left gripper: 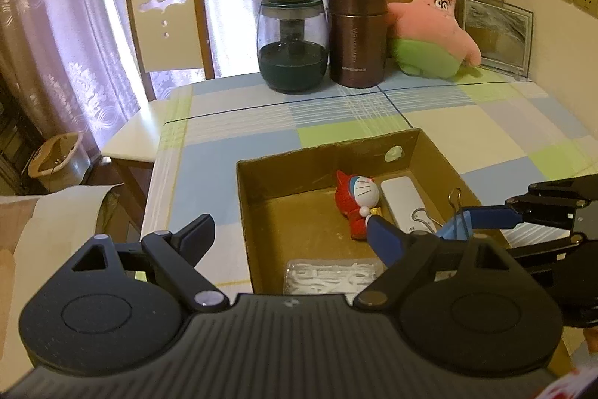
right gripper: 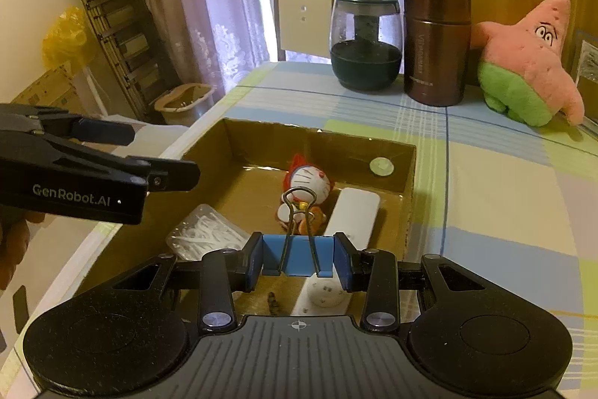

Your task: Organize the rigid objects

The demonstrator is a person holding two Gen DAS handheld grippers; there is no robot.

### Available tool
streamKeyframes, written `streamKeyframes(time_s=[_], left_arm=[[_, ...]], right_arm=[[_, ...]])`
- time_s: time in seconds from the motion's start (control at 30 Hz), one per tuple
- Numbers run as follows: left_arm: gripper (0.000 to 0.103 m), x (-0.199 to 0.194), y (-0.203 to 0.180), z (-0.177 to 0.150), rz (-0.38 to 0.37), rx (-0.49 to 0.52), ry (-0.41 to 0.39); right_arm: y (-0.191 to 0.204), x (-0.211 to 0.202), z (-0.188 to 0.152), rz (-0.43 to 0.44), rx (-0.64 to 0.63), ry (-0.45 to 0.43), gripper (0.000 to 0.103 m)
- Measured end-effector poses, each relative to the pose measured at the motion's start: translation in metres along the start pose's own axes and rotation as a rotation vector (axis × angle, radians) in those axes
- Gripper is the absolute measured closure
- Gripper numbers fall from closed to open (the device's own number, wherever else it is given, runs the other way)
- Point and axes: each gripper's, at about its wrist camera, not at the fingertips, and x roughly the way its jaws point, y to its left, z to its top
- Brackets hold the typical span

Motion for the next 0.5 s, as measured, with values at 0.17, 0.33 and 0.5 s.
streamKeyframes(time_s=[0.17,0.33,0.5], left_arm=[[0.017,-0.005,0.000,-0.005,0.018,-0.001,-0.001],[0.017,-0.017,0.000,-0.010,0.043,-0.023,-0.006],[0.013,-0.041,-0.006,-0.021,0.054,-0.051,-0.009]], right_arm=[[0.001,-0.001,0.002,0.070,0.038,-0.005,0.066],[-0.004,-0.015,-0.001,0.017,0.058,-0.024,0.040],[-0.015,-0.046,-0.016,-0.048,0.114,-0.019,0.038]])
